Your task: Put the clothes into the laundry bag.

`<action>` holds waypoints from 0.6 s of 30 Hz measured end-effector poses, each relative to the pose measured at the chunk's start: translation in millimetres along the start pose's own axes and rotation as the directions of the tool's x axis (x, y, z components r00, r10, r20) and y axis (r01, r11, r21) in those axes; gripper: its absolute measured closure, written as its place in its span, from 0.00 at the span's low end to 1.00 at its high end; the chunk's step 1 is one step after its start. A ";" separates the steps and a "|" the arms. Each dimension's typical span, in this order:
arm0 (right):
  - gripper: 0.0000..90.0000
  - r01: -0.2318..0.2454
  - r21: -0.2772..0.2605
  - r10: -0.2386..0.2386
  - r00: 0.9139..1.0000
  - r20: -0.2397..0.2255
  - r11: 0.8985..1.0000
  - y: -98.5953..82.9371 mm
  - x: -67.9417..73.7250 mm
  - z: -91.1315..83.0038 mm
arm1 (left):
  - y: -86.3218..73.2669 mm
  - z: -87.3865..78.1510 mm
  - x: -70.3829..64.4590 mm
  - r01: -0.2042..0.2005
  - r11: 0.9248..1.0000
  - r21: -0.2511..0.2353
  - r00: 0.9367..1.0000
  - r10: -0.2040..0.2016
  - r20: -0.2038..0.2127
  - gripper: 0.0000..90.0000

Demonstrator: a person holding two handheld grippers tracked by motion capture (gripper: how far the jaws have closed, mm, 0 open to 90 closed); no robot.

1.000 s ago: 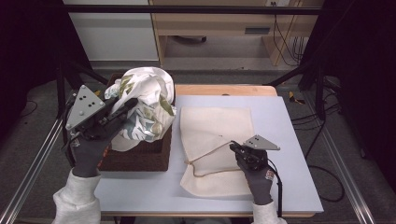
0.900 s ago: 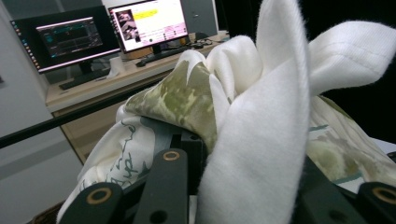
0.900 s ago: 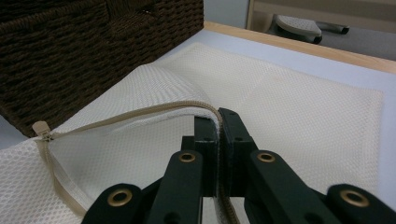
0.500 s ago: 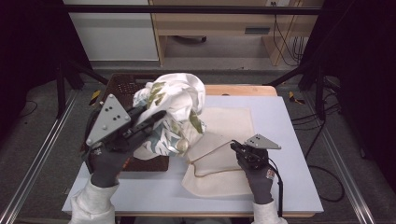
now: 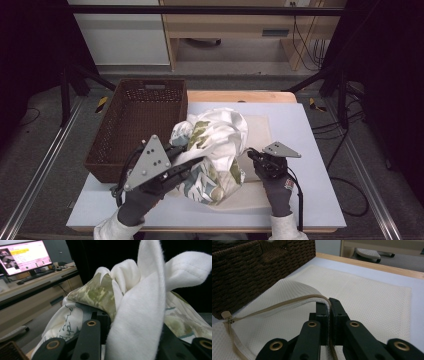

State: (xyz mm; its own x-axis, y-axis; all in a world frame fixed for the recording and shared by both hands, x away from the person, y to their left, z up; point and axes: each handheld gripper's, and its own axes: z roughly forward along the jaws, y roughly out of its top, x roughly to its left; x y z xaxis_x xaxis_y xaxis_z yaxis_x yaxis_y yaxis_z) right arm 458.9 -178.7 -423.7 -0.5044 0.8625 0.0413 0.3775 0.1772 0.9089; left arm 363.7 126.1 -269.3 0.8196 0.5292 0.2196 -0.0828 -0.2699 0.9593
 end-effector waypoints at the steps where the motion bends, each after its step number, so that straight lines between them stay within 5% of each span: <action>1: 0.96 -0.003 -0.001 0.003 1.000 0.001 1.000 0.4 -0.2 0.2 | -3.7 1.0 -3.4 0.003 1.000 0.004 1.000 -0.004 0.012 0.81; 10: 0.96 -0.016 -0.020 0.016 1.000 0.003 1.000 2.1 -2.7 1.6 | -35.6 11.3 -27.5 0.017 0.998 0.061 0.994 -0.023 0.110 0.81; 14: 0.96 -0.016 -0.021 0.016 1.000 0.006 1.000 1.8 -3.3 0.8 | -52.1 23.2 -33.5 0.036 0.995 0.096 0.984 -0.052 0.172 0.81; 18: 0.96 -0.018 -0.018 0.018 1.000 0.007 1.000 0.4 -3.6 2.3 | -66.8 35.6 -39.7 0.032 0.989 0.145 0.983 -0.057 0.176 0.81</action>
State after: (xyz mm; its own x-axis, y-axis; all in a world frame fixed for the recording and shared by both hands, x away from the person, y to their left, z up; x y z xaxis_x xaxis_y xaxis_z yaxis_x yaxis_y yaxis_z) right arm 462.6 -180.6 -424.4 -0.4921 0.8688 0.0553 0.3723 0.1526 0.9155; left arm 356.8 94.5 -348.4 0.9100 0.3939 0.1295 0.0265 -0.3669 0.9299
